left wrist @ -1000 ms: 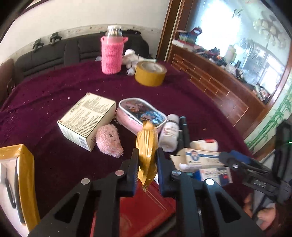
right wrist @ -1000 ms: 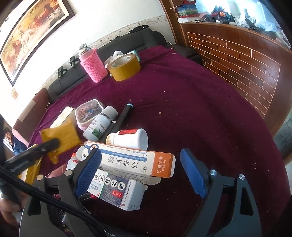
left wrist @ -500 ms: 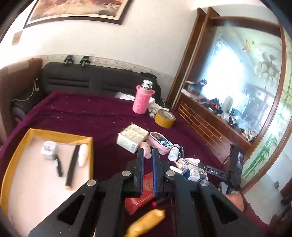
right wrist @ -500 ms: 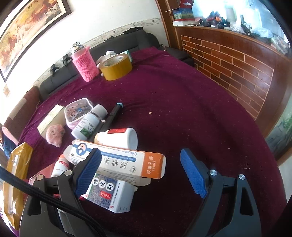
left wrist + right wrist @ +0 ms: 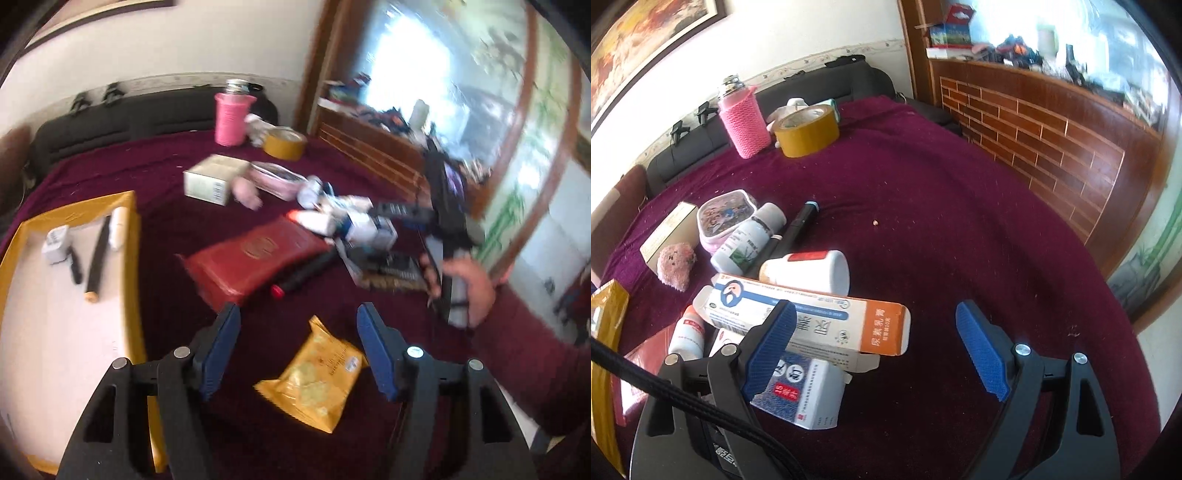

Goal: Organize objects
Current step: 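Carry the yellow cracker packet toward the tray with the left gripper while the right grasps the pink pom-pom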

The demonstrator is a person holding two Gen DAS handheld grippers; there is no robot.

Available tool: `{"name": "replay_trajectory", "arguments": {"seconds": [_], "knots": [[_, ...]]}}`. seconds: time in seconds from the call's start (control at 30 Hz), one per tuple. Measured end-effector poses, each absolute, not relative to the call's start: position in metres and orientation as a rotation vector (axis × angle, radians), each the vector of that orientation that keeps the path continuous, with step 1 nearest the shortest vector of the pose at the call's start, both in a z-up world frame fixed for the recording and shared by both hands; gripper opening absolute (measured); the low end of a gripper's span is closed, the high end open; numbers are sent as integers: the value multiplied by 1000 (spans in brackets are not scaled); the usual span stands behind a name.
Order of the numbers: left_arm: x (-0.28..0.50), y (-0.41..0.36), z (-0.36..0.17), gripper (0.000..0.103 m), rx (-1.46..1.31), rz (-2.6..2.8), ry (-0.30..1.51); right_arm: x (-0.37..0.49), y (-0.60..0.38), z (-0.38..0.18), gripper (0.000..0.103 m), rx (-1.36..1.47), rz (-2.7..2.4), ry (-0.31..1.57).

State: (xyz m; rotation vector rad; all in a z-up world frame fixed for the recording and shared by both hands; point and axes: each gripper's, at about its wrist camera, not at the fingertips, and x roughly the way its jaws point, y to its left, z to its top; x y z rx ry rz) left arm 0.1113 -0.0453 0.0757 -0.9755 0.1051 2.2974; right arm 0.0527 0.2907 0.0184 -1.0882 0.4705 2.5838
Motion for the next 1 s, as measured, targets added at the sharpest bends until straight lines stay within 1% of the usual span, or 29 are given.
{"name": "replay_trajectory", "arguments": {"seconds": [0.17, 0.2, 0.23, 0.27, 0.3, 0.37, 0.4, 0.53, 0.57, 0.67, 0.73, 0.83, 0.9, 0.93, 1.0], "knots": [[125, 5, 35, 62, -1030, 2227, 431, 53, 301, 14, 88, -1111, 2574, 561], [128, 15, 26, 64, -1041, 2208, 493, 53, 301, 13, 88, -1116, 2574, 570], [130, 24, 19, 64, -1064, 2193, 562, 52, 303, 12, 88, -1121, 2574, 581], [133, 31, 20, 63, -1037, 2213, 612, 53, 303, 12, 88, -1122, 2575, 587], [135, 34, 22, 58, -1010, 2236, 615, 53, 303, 12, 88, -1122, 2576, 592], [129, 33, 23, 51, -1047, 2237, 560, 53, 303, 12, 88, -1124, 2577, 596], [126, 31, 25, 45, -1052, 2241, 503, 53, 303, 12, 88, -1124, 2578, 596], [119, 5, 44, 41, -1049, 2244, 263, 56, 304, 15, 88, -1103, 2579, 597], [120, -4, 52, 35, -1029, 2248, 224, 58, 303, 18, 88, -1087, 2571, 581], [126, -31, 75, 35, -950, 2275, 143, 66, 293, 38, 88, -1048, 2623, 538], [127, -48, 87, 35, -917, 2298, 92, 63, 278, 54, 88, -1081, 2704, 504], [126, -68, 97, 35, -881, 2341, 25, 46, 237, 73, 88, -1221, 2846, 375], [125, -81, 100, 35, -864, 2367, -19, 34, 214, 78, 84, -1309, 2905, 323], [125, -87, 101, 35, -860, 2374, -38, 25, 198, 80, 81, -1367, 2935, 298], [125, -101, 102, 35, -861, 2382, -88, 8, 179, 82, 80, -1433, 2955, 262]]}}
